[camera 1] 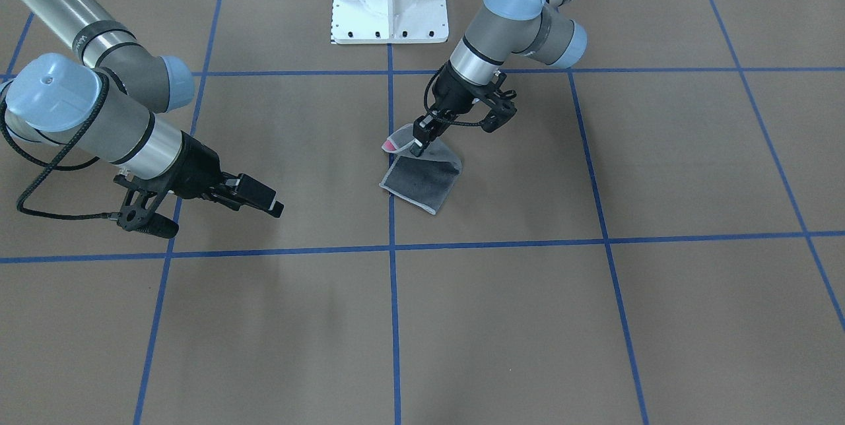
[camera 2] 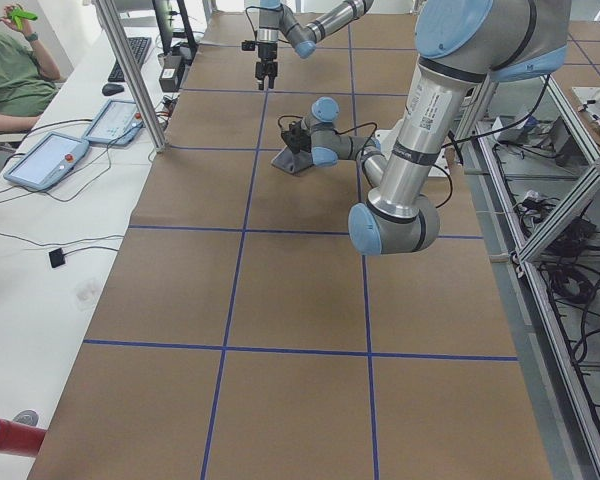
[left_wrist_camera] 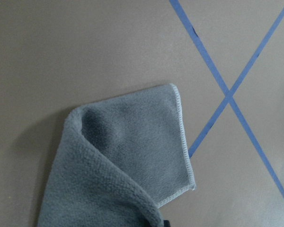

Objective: Fold towel twice with both arms
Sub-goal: 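Lift the strip's near end with the left gripper and fold it toward the far end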

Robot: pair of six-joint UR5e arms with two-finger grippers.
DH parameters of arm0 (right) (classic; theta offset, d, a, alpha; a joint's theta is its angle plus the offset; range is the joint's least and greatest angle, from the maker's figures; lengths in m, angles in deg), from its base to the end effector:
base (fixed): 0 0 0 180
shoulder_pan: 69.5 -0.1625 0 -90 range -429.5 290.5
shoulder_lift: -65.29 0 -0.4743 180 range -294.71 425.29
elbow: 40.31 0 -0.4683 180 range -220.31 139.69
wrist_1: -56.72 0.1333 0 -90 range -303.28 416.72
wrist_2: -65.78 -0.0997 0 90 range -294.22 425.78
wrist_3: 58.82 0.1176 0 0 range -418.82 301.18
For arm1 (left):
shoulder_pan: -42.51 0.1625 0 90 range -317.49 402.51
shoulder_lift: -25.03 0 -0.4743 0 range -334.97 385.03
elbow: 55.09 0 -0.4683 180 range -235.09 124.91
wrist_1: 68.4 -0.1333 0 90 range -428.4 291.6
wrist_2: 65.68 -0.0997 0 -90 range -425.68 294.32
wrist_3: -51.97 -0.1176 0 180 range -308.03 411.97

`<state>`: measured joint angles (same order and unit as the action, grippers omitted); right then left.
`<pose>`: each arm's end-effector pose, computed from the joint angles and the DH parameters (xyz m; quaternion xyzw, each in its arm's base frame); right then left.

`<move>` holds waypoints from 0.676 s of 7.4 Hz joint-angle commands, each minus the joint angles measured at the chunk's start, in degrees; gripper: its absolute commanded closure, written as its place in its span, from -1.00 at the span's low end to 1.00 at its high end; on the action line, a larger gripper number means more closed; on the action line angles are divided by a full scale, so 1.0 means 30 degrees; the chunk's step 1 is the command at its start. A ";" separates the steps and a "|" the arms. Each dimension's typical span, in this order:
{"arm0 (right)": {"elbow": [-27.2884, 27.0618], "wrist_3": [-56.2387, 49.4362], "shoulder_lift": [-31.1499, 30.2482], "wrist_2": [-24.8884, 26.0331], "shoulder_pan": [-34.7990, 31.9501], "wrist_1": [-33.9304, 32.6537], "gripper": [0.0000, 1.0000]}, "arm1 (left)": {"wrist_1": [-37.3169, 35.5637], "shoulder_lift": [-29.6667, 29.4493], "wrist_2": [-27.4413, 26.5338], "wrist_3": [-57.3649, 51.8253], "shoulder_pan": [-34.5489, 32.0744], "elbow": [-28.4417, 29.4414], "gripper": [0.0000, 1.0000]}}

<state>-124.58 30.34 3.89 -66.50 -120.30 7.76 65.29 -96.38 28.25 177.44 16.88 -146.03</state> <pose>-0.4513 -0.6391 0.3457 -0.0604 -0.5776 0.1612 0.7979 0.6497 -0.4506 0.2483 -0.0797 0.6110 -0.3820 0.6888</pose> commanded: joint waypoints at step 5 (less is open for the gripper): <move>0.0022 -0.0011 0.0075 0.0000 0.0000 0.0000 -0.99 | 0.3070 -0.0399 -0.0082 0.2323 -0.1065 0.2452 1.00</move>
<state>-124.51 30.31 4.06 -66.50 -120.30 7.76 73.67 -97.75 28.03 183.48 14.18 -139.31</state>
